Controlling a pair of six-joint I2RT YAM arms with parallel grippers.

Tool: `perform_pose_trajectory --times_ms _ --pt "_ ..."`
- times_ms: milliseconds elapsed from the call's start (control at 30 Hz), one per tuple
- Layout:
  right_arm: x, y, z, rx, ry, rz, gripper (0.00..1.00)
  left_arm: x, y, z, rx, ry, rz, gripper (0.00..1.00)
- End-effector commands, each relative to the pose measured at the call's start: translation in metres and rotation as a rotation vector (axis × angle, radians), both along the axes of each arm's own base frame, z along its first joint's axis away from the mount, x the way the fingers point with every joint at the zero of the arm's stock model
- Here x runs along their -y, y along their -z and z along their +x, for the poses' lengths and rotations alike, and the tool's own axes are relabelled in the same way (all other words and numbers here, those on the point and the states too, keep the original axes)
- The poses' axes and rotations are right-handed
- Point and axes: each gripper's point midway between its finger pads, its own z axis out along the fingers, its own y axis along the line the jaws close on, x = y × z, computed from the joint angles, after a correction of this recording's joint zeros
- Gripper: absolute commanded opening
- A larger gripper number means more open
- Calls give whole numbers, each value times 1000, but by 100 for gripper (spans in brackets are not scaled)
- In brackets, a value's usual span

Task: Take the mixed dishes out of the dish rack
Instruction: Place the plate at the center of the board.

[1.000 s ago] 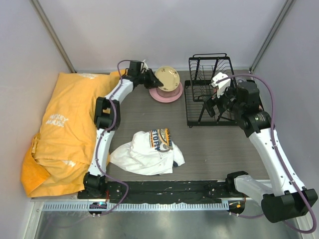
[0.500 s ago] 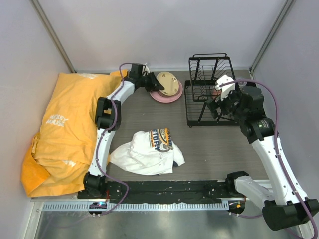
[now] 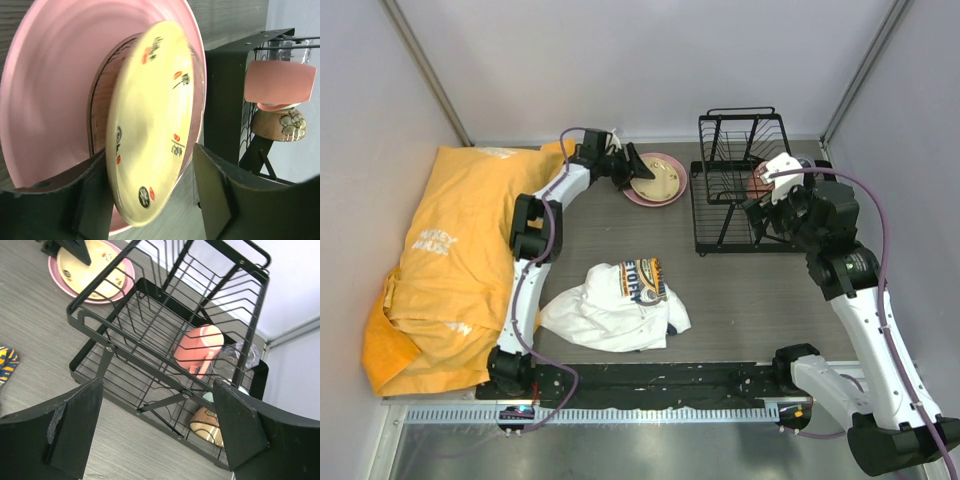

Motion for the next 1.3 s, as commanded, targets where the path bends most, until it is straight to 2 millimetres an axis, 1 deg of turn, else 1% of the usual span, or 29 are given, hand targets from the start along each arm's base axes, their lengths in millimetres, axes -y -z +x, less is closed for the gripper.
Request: perform_pose_trajectory --times_ms 0,133,167,233,267,333,367,400,467,600,800,900,1067,1267 --pt "11 -28 0 84 74 30 94 -2 -51 0 113 20 -6 68" --pt "18 -36 -3 106 115 43 94 -3 -65 -2 135 19 -1 78" --pt "20 -38 -4 112 127 44 94 -3 -71 -2 147 18 -2 81" --pt "21 -44 -6 127 132 49 94 -4 -79 -2 159 17 -4 84" --pt "29 -45 -6 132 177 42 94 -4 -85 -2 170 17 -5 87" --pt "34 -51 -8 150 200 41 94 -5 -90 -2 187 15 2 90" --pt "35 -53 -9 156 209 42 94 -6 -94 -2 193 14 4 94" --pt "38 -55 -10 160 224 40 94 -7 -99 -1 207 13 7 96" --pt "41 -61 -12 177 240 45 94 -8 -104 -2 215 12 11 100" --pt "49 -66 -15 192 279 45 94 -11 -110 -3 231 4 30 100" --pt "53 -68 -18 196 297 38 94 -17 -112 -3 242 -13 74 100" --pt "53 -68 -21 196 297 40 94 -20 -109 -2 244 -26 98 100" --pt "54 -64 -22 192 298 38 94 -28 -100 -1 231 -49 147 100" --pt "55 -62 -24 189 302 31 94 -33 -92 1 231 -63 192 100"
